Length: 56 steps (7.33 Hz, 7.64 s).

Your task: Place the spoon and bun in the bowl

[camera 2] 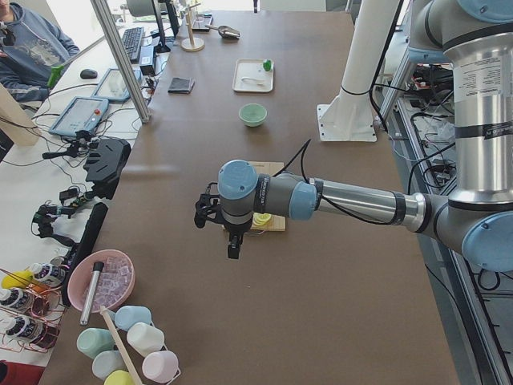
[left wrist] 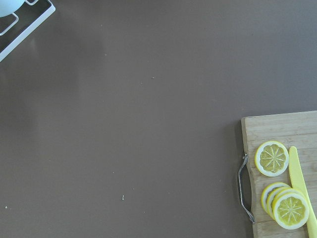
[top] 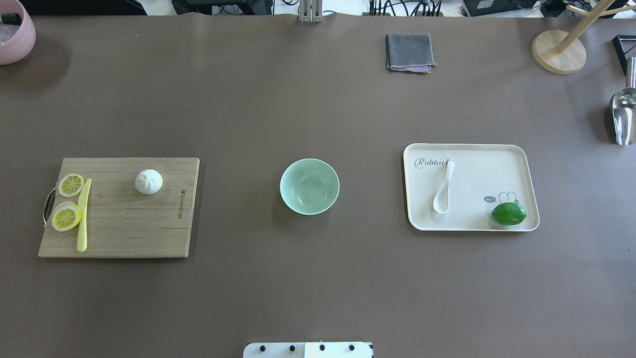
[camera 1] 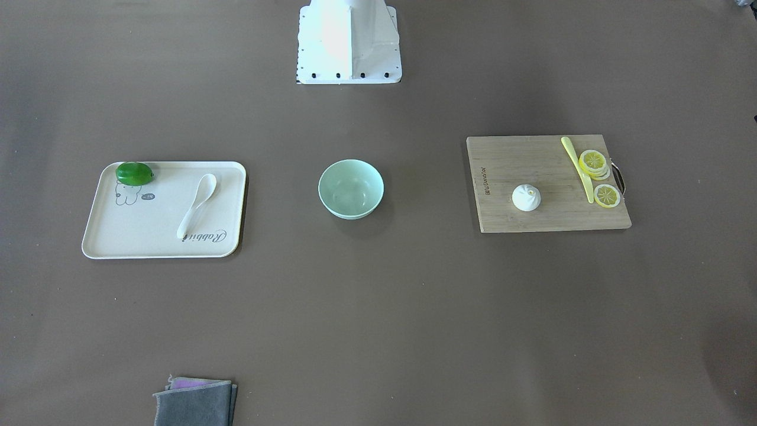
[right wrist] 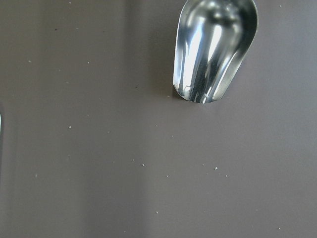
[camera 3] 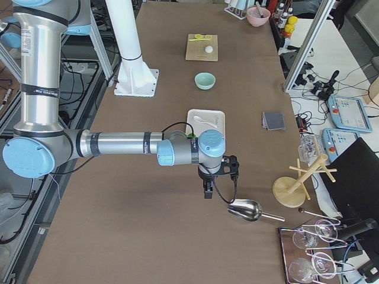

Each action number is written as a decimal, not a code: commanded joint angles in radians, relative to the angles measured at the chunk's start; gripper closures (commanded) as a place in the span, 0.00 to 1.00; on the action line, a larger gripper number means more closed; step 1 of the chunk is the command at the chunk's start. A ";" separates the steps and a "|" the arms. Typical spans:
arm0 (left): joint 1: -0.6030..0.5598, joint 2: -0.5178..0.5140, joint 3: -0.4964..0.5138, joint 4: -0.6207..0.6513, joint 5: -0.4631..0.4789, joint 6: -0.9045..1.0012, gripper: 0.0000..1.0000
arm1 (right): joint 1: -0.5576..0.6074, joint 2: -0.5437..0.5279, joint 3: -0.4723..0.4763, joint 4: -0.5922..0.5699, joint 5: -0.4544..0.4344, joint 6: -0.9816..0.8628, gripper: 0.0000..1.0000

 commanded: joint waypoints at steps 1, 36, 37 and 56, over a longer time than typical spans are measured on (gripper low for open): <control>0.000 0.001 0.004 -0.002 0.000 0.000 0.02 | 0.000 -0.003 0.002 0.004 -0.001 0.001 0.00; 0.011 -0.030 -0.016 -0.069 -0.018 -0.050 0.02 | -0.792 0.382 0.000 0.392 -0.323 1.378 1.00; 0.011 -0.033 -0.018 -0.071 -0.056 -0.096 0.02 | -0.796 0.443 -0.001 0.391 -0.324 1.465 1.00; 0.809 -0.292 0.131 -0.583 0.440 -1.038 0.75 | -0.827 0.534 0.128 0.181 -0.409 1.567 0.00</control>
